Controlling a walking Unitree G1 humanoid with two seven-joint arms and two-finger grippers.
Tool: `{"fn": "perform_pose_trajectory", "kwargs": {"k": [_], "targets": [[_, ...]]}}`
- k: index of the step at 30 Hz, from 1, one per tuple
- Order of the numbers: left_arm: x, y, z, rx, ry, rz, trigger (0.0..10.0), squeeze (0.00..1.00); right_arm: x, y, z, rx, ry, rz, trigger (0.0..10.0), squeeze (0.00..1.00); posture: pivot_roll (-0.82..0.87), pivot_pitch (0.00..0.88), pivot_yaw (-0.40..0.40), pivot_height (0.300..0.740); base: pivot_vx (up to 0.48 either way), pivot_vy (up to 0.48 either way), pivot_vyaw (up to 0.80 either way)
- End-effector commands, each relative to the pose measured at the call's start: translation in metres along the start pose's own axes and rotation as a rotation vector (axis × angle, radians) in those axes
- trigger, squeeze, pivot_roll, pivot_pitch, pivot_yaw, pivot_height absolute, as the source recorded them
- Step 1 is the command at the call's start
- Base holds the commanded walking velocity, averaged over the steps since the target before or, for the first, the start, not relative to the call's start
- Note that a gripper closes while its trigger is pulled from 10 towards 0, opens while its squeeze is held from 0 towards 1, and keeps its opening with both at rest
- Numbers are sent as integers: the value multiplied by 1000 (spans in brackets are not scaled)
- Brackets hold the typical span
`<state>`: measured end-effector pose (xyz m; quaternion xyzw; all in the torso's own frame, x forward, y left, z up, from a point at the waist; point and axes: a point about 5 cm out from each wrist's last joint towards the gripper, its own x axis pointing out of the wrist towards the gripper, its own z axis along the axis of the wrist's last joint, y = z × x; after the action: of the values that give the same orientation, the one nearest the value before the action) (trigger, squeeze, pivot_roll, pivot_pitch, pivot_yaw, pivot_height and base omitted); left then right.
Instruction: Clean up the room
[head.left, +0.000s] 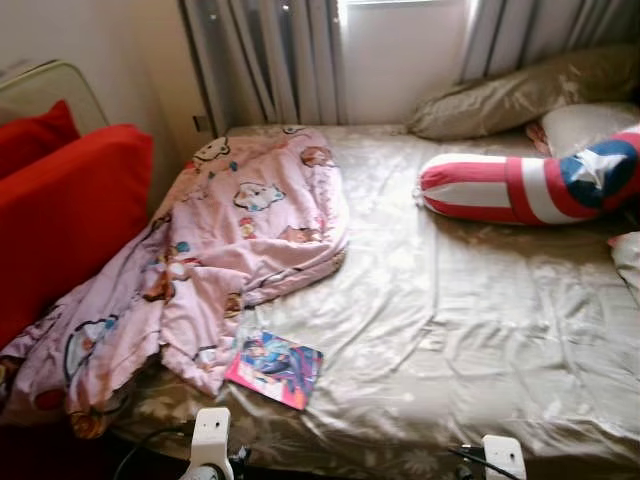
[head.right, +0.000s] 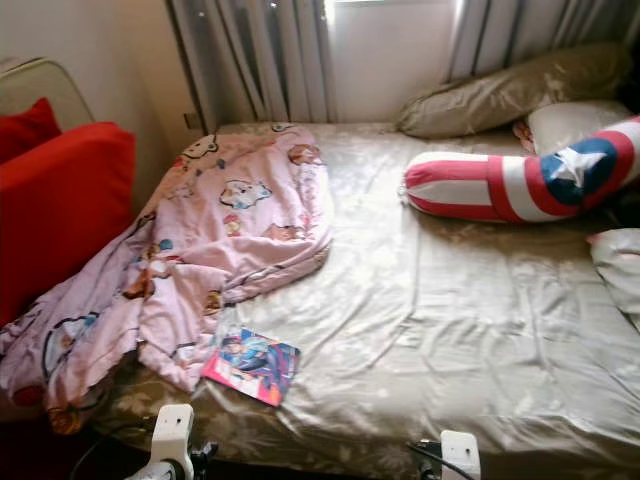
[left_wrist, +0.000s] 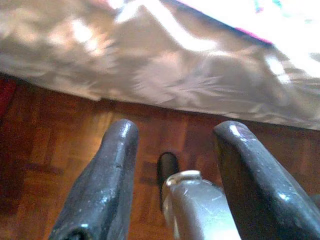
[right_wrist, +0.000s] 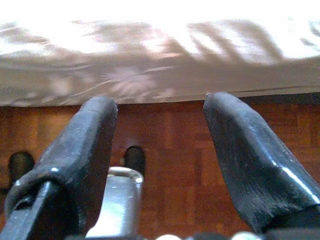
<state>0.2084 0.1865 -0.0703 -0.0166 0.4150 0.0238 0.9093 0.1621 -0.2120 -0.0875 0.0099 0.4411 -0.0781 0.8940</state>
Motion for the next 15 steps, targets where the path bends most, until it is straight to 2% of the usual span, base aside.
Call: {"fn": "perform_pose_trajectory", "kwargs": {"k": [1, 15], "targets": [[-2, 7, -6, 3, 24, 16, 10000, 0, 0, 9, -1, 4, 4, 26, 10000, 0, 33, 0, 30, 740, 0, 480, 0], [-1, 6, -6, 2, 24, 15, 10000, 0, 0, 10, -2, -2, 8, 29, 10000, 0, 43, 0, 21, 740, 0, 480, 0]]}}
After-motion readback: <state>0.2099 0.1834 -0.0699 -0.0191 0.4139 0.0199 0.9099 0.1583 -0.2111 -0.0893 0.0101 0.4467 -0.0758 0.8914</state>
